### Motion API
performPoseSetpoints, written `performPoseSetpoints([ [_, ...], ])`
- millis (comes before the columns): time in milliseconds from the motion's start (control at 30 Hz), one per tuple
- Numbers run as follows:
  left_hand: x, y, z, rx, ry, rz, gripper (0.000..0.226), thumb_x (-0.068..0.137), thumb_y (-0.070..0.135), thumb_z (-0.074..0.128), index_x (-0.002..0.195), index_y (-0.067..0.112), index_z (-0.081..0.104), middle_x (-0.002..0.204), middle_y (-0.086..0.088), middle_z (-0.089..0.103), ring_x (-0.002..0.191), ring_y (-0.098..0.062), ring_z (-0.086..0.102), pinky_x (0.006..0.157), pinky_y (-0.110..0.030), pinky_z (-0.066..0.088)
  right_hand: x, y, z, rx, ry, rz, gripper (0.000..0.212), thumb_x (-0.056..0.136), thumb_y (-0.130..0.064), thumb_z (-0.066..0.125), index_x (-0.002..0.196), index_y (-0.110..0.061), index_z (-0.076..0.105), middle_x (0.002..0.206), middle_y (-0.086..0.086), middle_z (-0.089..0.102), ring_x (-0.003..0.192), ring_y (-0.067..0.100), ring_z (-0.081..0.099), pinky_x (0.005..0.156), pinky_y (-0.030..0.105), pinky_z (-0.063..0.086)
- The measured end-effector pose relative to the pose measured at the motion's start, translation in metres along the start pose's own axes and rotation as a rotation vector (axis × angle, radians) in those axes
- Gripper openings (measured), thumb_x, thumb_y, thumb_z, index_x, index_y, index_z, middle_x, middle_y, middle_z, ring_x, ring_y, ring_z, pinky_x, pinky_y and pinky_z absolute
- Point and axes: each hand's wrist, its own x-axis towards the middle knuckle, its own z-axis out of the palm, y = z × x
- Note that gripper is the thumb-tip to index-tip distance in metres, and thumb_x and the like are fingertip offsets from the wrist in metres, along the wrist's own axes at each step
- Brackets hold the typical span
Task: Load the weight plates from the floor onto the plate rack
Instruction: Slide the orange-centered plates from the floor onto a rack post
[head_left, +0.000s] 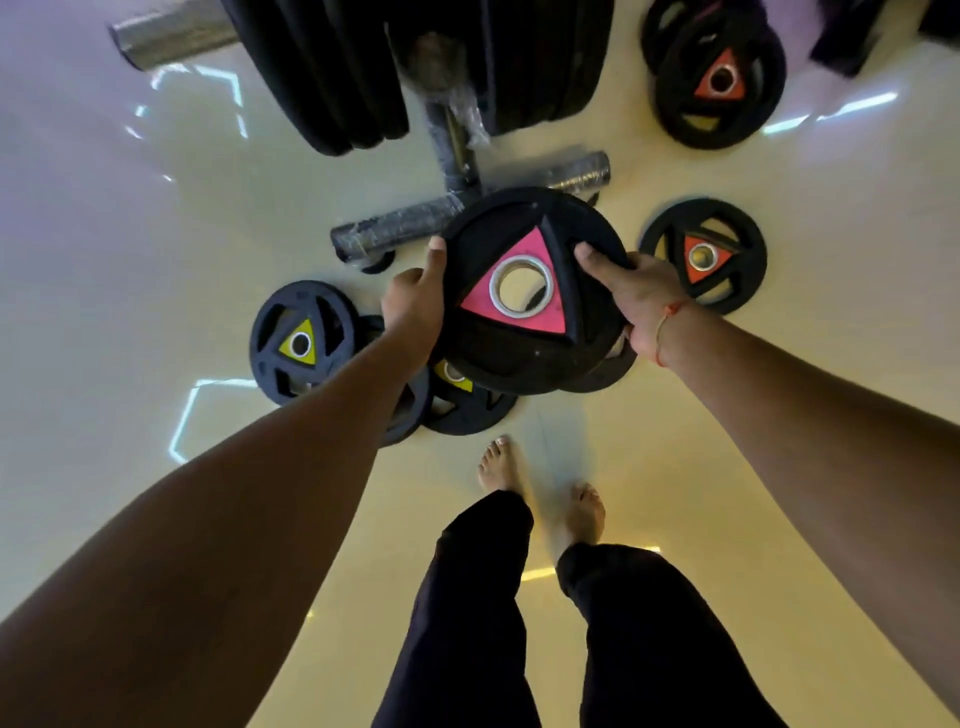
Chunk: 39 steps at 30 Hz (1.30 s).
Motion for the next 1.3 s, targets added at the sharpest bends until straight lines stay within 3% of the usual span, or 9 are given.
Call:
performPoseSetpoints([
  [133, -0.071, 0.024, -0.074, -0.100, 0.129, 0.055, 0.062, 0.095, 0.073, 0.040, 0.087, 0.017, 0.066, 0.082, 0.001, 0.062, 0.080, -0.019, 0.059, 0.068, -0.032, 0.041, -0.076, -0.054, 0.025, -0.036, -0.087, -0.089, 0.045, 0.074, -0.049, 0.085, 0.099, -0.014, 0.072, 0.103, 0.005, 0.077, 0.097, 0.023, 0.073, 0.086, 0.042, 0.060],
  [200, -0.105, 0.035, -0.112, -0.130, 0.197, 0.095, 0.061, 0.096, 0.069, 0.042, 0.069, 0.015, 0.053, 0.066, 0.000, 0.049, 0.065, -0.018, 0.050, 0.058, -0.032, 0.034, -0.111, -0.078, 0.041, -0.051, -0.128, -0.144, 0.045, 0.072, -0.048, 0.087, 0.099, -0.014, 0.074, 0.100, 0.003, 0.078, 0.096, 0.023, 0.074, 0.089, 0.045, 0.060],
  [300, -0.149, 0.046, -0.176, -0.136, 0.305, 0.157, 0.068, 0.095, 0.071, 0.042, 0.058, 0.015, 0.041, 0.060, -0.003, 0.040, 0.062, -0.025, 0.043, 0.060, -0.036, 0.031, -0.165, -0.114, 0.073, -0.066, -0.164, -0.238, 0.036, 0.076, -0.044, 0.085, 0.094, -0.014, 0.074, 0.096, 0.003, 0.078, 0.092, 0.021, 0.075, 0.086, 0.040, 0.061],
  [467, -0.209, 0.056, -0.287, -0.220, 0.424, 0.218, 0.069, 0.092, 0.074, 0.044, 0.058, 0.015, 0.049, 0.061, -0.002, 0.046, 0.065, -0.023, 0.050, 0.062, -0.032, 0.037, -0.241, -0.164, 0.145, -0.062, -0.289, -0.343, 0.036, 0.075, -0.041, 0.087, 0.093, -0.012, 0.076, 0.095, 0.007, 0.078, 0.093, 0.026, 0.075, 0.078, 0.038, 0.063],
  [600, -0.237, 0.048, -0.377, -0.281, 0.502, 0.252, 0.067, 0.095, 0.072, 0.041, 0.071, 0.012, 0.061, 0.072, -0.004, 0.059, 0.070, -0.018, 0.059, 0.060, -0.028, 0.044, -0.286, -0.194, 0.224, -0.094, -0.393, -0.426, 0.041, 0.071, -0.044, 0.089, 0.092, -0.011, 0.076, 0.096, 0.008, 0.078, 0.092, 0.026, 0.076, 0.085, 0.044, 0.061],
  [700, -0.246, 0.026, -0.444, -0.295, 0.595, 0.266, 0.064, 0.098, 0.067, 0.041, 0.064, 0.016, 0.055, 0.068, -0.002, 0.054, 0.065, -0.016, 0.053, 0.055, -0.027, 0.037, -0.318, -0.202, 0.294, -0.120, -0.454, -0.471, 0.036, 0.076, -0.041, 0.087, 0.093, -0.011, 0.074, 0.097, 0.010, 0.078, 0.090, 0.026, 0.076, 0.084, 0.043, 0.062],
  [867, -0.234, -0.024, -0.564, -0.297, 0.670, 0.262, 0.064, 0.098, 0.067, 0.040, 0.068, 0.014, 0.060, 0.070, -0.003, 0.059, 0.066, -0.018, 0.057, 0.055, -0.027, 0.040, -0.352, -0.197, 0.426, -0.153, -0.526, -0.505, 0.057, 0.063, -0.052, 0.090, 0.095, -0.007, 0.074, 0.096, 0.009, 0.078, 0.092, 0.029, 0.075, 0.086, 0.047, 0.061],
  [1033, -0.204, -0.056, -0.673, -0.277, 0.716, 0.296, 0.063, 0.100, 0.065, 0.038, 0.069, 0.013, 0.057, 0.068, -0.003, 0.057, 0.064, -0.017, 0.055, 0.054, -0.028, 0.039, -0.382, -0.194, 0.538, -0.179, -0.556, -0.547, 0.040, 0.077, -0.048, 0.083, 0.088, -0.012, 0.069, 0.098, 0.010, 0.076, 0.092, 0.027, 0.072, 0.076, 0.038, 0.061],
  [1300, -0.105, -0.056, -0.793, -0.329, 0.816, 0.308, 0.069, 0.101, 0.064, 0.034, 0.073, 0.005, 0.055, 0.070, -0.005, 0.053, 0.072, -0.025, 0.053, 0.068, -0.037, 0.041, -0.361, -0.239, 0.690, -0.180, -0.570, -0.636, 0.048, 0.080, -0.047, 0.081, 0.101, -0.005, 0.068, 0.101, 0.010, 0.075, 0.094, 0.027, 0.071, 0.078, 0.038, 0.061],
])
